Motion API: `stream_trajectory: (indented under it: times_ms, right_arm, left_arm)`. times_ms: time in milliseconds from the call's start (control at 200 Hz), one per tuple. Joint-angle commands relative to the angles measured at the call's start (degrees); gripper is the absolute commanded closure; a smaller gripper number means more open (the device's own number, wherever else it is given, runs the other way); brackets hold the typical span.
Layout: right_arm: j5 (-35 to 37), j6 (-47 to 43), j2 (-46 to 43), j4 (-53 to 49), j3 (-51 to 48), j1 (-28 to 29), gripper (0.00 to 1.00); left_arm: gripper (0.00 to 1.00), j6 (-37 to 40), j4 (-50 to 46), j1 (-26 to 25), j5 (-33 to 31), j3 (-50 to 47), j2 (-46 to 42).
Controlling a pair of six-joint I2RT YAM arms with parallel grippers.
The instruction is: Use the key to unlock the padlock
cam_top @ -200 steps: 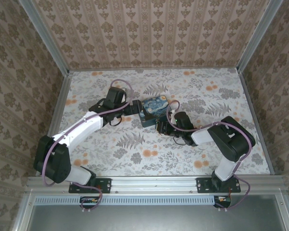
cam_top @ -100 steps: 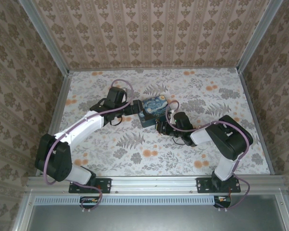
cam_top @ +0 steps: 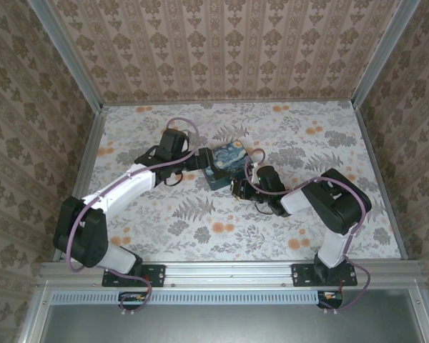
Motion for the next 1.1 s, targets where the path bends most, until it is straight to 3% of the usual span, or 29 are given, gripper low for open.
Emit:
stream_trajectory:
  times_ms: [0, 190, 355, 720, 1095]
  right_arm:
    - [0.82, 0.95, 1.77, -1.34, 0.34, 0.66, 0.85]
    - [1.58, 1.04, 0.31, -2.51, -0.19, 0.48, 1.00]
    - [2.55, 0.77, -1.91, -5.75, -0.60, -0.09, 1.00]
    - [3.93, 0.70, -4.94, -10.39, -1.73, -1.18, 1.00]
    - [3.88, 0.69, -6.65, -11.32, -3.88, -3.02, 1.00]
  left_arm:
    - [0.00, -0.31, 1.03, 0.57, 0.87, 0.84, 0.28]
    - [0.00, 0.04, 0.78, 0.57, 0.97, 0.20, 0.10]
    - [0.00, 1.52, -0.87, -0.58, -0.95, -0.34, 0.28]
    - [0.00, 7.73, -11.23, -10.93, -18.16, 6.72, 8.17]
    - [0.00, 10.17, -14.94, -16.48, -27.70, 11.15, 15.40]
